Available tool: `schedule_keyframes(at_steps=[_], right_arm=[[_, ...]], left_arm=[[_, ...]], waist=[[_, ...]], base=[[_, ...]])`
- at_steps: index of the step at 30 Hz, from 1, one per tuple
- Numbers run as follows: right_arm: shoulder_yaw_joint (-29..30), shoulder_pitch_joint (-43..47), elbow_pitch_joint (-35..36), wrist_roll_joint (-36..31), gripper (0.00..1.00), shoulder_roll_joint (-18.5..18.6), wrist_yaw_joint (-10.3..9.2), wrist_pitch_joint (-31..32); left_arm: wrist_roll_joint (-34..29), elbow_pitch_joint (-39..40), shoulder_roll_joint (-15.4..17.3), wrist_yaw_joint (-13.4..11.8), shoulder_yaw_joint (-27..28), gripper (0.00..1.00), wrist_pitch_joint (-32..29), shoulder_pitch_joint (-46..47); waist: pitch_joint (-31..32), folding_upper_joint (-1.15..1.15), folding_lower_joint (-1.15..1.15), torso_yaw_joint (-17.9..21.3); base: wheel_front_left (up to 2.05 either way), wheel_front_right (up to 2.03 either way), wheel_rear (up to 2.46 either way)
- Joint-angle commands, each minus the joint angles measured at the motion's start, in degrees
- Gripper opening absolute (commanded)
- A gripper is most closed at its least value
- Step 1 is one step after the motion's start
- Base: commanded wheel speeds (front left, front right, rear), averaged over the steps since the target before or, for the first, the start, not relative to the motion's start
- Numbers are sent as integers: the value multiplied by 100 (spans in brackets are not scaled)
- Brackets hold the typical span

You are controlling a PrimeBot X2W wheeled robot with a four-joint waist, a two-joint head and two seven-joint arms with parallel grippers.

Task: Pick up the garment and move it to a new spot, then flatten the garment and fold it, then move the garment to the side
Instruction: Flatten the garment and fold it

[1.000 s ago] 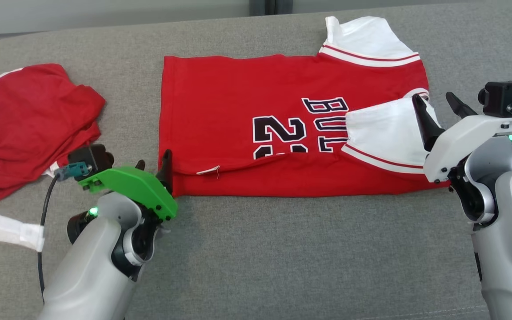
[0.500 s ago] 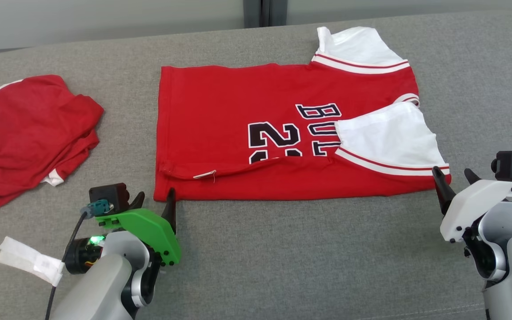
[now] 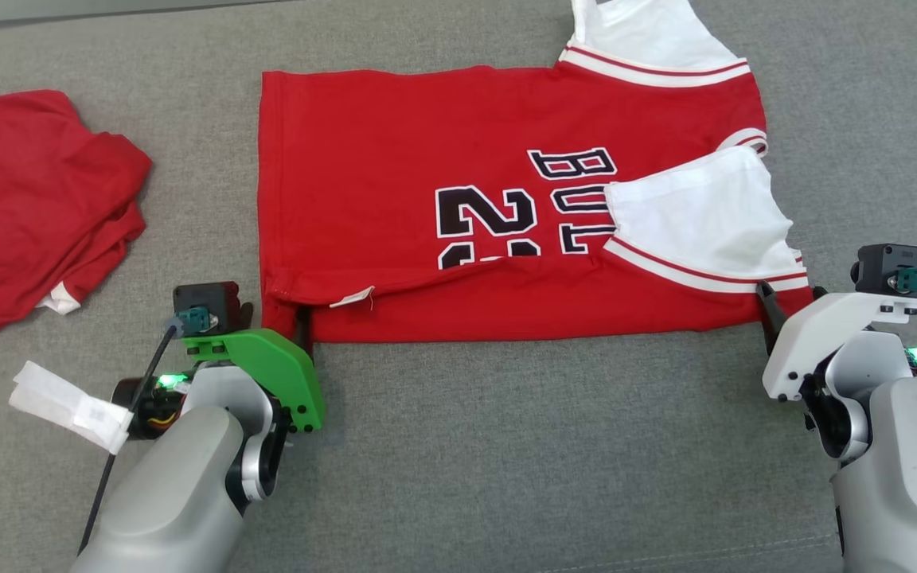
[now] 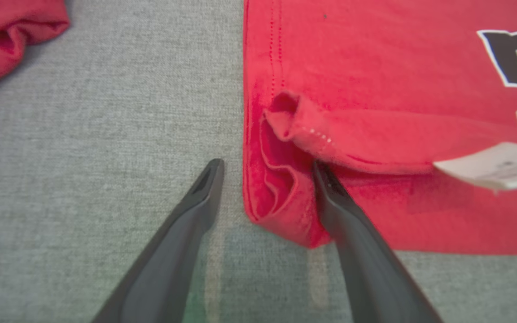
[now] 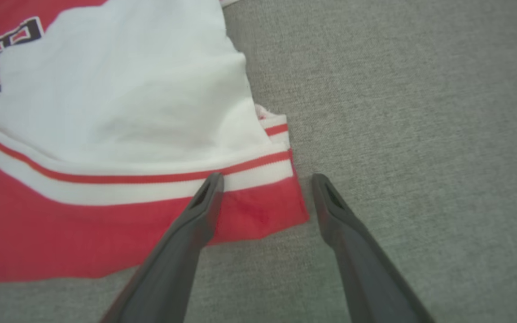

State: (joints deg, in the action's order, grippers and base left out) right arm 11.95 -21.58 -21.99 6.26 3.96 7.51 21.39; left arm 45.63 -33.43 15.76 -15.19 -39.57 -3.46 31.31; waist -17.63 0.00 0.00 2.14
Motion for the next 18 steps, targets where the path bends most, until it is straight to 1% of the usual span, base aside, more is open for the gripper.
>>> schedule_keyframes(at_steps=[1,2,3,4,5,8,12,15,18], right_arm=[[-17,-47,-151,-32,100,-30,-4,103],[-62,-43,-218,-46,100,-46,-4,160],[-89,-36,-277,-53,28,-57,-3,196],[-95,-31,-304,-53,0,-64,-2,204],[-113,-18,-321,-48,0,-74,-2,217],[-54,48,-245,-9,0,-47,-7,168],[-5,196,49,40,0,-18,-8,140],[42,385,382,83,0,-13,-7,227],[95,674,732,129,0,-22,-7,376]], left_arm=[[11,-241,-61,24,-113,100,-234,-97],[41,-292,-83,51,-133,100,-284,-111],[76,-349,-109,86,-157,52,-338,-121],[87,-401,-121,113,-199,44,-420,-135],[110,-449,-142,162,-238,0,-476,-158],[185,-495,-210,260,-264,0,-530,-210],[264,-345,-166,333,-161,0,-316,-289],[301,-145,-66,334,-96,0,-251,-390],[355,100,102,275,-63,0,-309,-593]], waist=[[-94,0,0,-38],[-103,0,0,-45],[-109,0,0,-51],[-105,0,0,-54],[-95,0,0,-57],[-31,0,0,-58],[138,0,0,-43],[315,0,0,-32],[484,0,0,-19]], base=[[0,0,0],[0,0,0],[0,0,0],[0,0,0],[0,0,0],[0,0,0],[0,0,0],[0,0,0],[0,0,0]])
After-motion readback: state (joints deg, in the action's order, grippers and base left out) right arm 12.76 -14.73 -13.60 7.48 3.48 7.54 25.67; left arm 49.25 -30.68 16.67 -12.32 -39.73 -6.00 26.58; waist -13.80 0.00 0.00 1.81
